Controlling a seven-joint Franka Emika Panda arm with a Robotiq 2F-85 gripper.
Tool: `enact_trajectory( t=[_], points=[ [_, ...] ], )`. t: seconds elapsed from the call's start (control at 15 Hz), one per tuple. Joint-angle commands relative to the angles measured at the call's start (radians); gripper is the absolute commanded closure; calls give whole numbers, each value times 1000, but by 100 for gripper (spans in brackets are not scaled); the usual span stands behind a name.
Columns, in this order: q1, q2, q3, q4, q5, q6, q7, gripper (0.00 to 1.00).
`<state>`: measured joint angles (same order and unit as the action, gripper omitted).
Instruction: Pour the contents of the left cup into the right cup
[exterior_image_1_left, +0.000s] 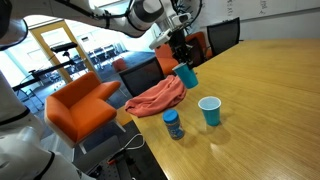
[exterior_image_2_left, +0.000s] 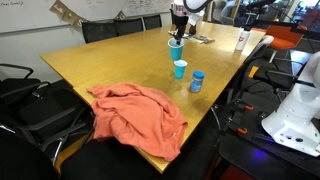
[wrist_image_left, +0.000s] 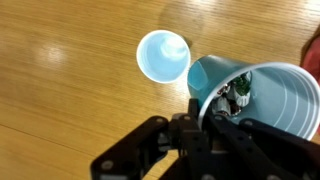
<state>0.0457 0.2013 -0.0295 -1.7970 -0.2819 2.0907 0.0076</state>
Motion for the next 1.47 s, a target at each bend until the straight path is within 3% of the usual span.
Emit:
enact_trajectory(
  t=[0.0, 0.6, 1.13, 1.4],
  points=[
    [-2, -82, -21, -73, -146, -45, 52, 99],
    [-53, -124, -62, -214, -482, 53, 208, 99],
    [-52, -74, -57, -287, -847, 68, 504, 99],
    [-42, -24, -44, -291, -961, 34, 670, 99]
  ],
)
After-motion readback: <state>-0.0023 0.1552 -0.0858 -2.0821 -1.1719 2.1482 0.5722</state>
